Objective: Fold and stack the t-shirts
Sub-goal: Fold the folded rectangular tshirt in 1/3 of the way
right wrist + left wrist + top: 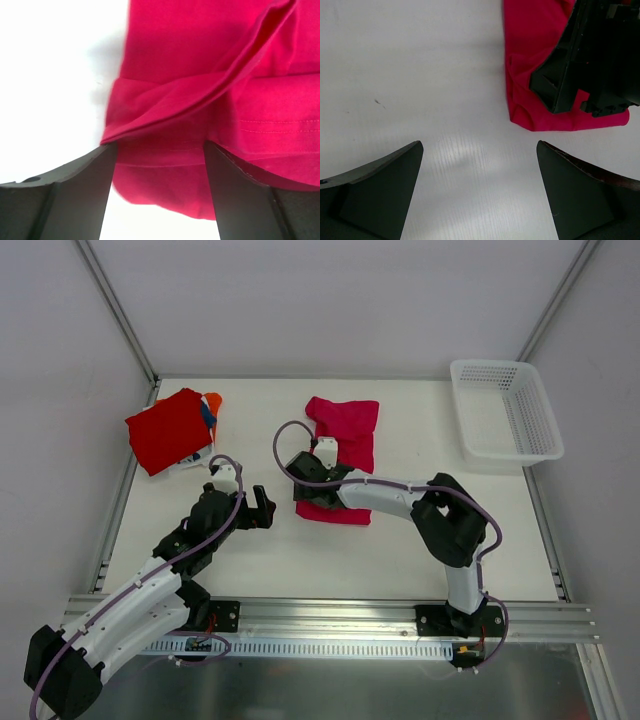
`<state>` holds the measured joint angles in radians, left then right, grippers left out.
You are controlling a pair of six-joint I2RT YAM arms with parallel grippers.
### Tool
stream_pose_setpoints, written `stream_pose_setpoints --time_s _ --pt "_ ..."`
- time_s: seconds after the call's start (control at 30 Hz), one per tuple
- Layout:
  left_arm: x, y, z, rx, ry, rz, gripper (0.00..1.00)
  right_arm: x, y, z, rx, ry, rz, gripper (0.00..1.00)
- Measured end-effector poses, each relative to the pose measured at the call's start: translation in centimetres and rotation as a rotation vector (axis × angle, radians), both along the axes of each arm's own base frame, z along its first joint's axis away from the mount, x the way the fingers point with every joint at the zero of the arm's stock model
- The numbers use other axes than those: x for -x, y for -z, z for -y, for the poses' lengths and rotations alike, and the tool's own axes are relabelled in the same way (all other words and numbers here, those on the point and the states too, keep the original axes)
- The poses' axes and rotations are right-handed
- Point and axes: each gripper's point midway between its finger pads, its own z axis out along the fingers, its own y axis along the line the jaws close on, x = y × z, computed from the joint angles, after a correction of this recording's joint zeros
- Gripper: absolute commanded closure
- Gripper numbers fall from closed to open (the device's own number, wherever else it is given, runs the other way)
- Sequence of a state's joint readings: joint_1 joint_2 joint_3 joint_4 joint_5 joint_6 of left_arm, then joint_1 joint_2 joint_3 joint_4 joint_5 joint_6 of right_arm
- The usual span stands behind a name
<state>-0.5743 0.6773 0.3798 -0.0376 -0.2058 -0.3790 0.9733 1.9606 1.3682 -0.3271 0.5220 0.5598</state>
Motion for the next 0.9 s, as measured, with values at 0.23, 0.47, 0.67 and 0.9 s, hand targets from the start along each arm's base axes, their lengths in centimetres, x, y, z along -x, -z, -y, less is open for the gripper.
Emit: stream_pose_setpoints --time_s 0.23,0.47,0.67,0.9 --pt "0.1 0.0 0.2 0.004 0.011 -0.004 0.01 -0.1 -1.4 -1.2 -0.022 -0.014 0.016 0.26" --pt "0.1 0.0 0.2 0.006 0.013 -0.003 0.01 -0.5 -2.5 -1.9 -0.029 -0.023 0.035 0.26" --pt "0.1 0.0 0.3 0.007 0.013 -0.003 0.01 -2.1 -2.7 -2.2 -0.001 -0.032 0.050 0.26" --pt "0.1 -0.1 0.3 0.010 0.013 0.000 0.01 -3.1 -2.5 0.7 0.010 0.023 0.046 0.37"
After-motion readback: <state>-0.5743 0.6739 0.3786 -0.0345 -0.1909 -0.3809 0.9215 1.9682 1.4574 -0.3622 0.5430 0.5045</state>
